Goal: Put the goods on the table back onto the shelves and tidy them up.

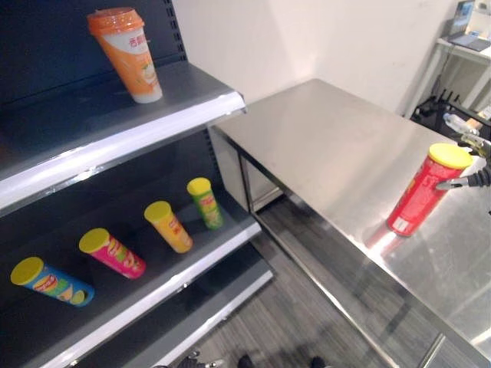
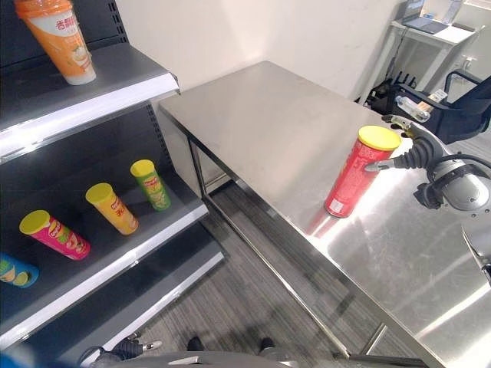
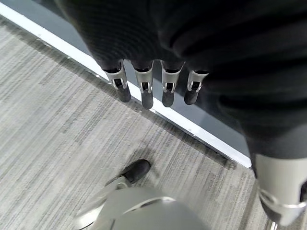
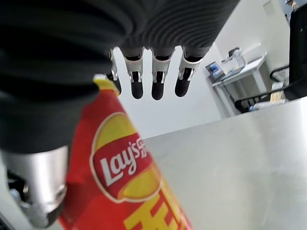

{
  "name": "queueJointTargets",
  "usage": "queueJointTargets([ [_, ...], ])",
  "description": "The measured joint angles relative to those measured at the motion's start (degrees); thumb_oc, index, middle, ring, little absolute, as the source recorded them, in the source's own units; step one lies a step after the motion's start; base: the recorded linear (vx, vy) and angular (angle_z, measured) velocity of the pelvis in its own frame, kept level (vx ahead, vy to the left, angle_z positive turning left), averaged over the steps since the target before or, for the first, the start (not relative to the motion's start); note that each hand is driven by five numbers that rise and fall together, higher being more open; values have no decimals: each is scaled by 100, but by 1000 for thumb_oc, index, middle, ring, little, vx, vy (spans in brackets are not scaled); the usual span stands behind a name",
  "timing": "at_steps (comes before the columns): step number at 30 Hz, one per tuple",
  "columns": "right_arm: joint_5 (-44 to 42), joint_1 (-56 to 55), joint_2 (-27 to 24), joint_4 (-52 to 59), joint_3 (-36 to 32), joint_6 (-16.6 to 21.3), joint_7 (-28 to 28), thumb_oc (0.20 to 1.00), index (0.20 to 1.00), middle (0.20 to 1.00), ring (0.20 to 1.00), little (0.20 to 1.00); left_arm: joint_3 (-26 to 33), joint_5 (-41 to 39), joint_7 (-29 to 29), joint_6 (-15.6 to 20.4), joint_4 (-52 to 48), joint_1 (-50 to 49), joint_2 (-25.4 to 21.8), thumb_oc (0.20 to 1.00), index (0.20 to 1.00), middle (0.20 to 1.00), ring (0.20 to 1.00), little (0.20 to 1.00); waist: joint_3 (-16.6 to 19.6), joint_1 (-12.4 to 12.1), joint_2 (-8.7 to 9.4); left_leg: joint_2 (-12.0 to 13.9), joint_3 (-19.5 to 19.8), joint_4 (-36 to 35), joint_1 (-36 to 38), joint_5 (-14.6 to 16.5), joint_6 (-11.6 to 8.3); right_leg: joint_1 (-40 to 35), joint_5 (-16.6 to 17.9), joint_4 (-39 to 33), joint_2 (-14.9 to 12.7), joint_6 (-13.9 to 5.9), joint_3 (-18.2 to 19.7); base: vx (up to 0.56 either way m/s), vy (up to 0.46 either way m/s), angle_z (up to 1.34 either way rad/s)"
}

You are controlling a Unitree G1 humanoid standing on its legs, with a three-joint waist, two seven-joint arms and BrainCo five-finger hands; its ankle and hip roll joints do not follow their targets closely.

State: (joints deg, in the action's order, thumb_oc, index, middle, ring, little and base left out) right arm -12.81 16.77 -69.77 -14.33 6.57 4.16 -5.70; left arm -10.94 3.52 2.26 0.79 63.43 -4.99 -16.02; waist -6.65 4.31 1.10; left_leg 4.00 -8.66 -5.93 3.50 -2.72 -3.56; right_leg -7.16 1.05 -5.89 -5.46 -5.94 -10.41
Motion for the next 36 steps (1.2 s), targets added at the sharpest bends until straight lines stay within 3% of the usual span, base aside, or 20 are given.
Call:
queueJointTargets([
  [13, -408, 66, 1, 11, 188, 0, -330, 1000, 1000, 1000, 1000, 1000, 0, 2, -32, 0, 0, 20, -1, 1000, 1000, 1000, 1000, 1000, -55, 3, 93, -37, 11, 3, -9, -7, 9, 1, -1, 0, -35, -3, -21, 1, -2, 1],
  [14, -410, 124, 1, 11, 228, 0, -355, 708, 708, 708, 708, 708, 1, 2, -35, 0, 1, 15, -2, 1000, 1000, 1000, 1000, 1000, -56, 3, 94, -38, 9, 1, -6, -7, 9, -2, -1, 0, -35, -3, -20, 0, 0, 0],
  [15, -412, 161, 1, 11, 281, 0, -358, 507, 507, 507, 507, 507, 0, 2, -38, 0, 1, 15, -2, 1000, 1000, 1000, 1000, 1000, -57, 3, 97, -37, 9, 1, -2, -7, 9, -5, -1, 0, -35, -3, -20, 0, 0, 0],
  [16, -434, 184, 1, 20, 303, 0, -370, 200, 200, 200, 200, 200, -1, 2, -45, 0, 1, 17, -2, 1000, 1000, 1000, 1000, 1000, -59, 2, 100, -37, 10, 1, -2, -7, 9, -6, -1, 0, -35, -3, -20, 0, 0, 0],
  [27, -621, 295, 0, 276, 400, 10, -591, 200, 200, 200, 200, 200, 0, 7, -99, 1, 1, 20, -2, 1000, 1000, 1000, 1000, 1000, -64, 15, 110, -36, 4, 6, 10, -8, 11, -10, -1, 0, -35, -3, -18, 0, 0, 0],
  [30, -511, -29, 42, 522, 74, 12, -548, 200, 200, 200, 200, 200, 19, 7, -98, 3, -13, 15, -2, 1000, 1000, 1000, 1000, 1000, -65, 16, 105, -36, 4, 3, 14, -8, 11, -14, -2, 0, -36, -3, -17, 0, 0, 0],
  [36, -95, -644, 684, 1207, -926, 34, -190, 200, 200, 200, 200, 200, 238, 6, -61, -5, -45, 11, -5, 1000, 1000, 1000, 1000, 1000, -89, 19, 61, -35, 7, 8, 54, -8, 10, -55, -5, -1, -33, -8, -16, -27, -67, 0],
])
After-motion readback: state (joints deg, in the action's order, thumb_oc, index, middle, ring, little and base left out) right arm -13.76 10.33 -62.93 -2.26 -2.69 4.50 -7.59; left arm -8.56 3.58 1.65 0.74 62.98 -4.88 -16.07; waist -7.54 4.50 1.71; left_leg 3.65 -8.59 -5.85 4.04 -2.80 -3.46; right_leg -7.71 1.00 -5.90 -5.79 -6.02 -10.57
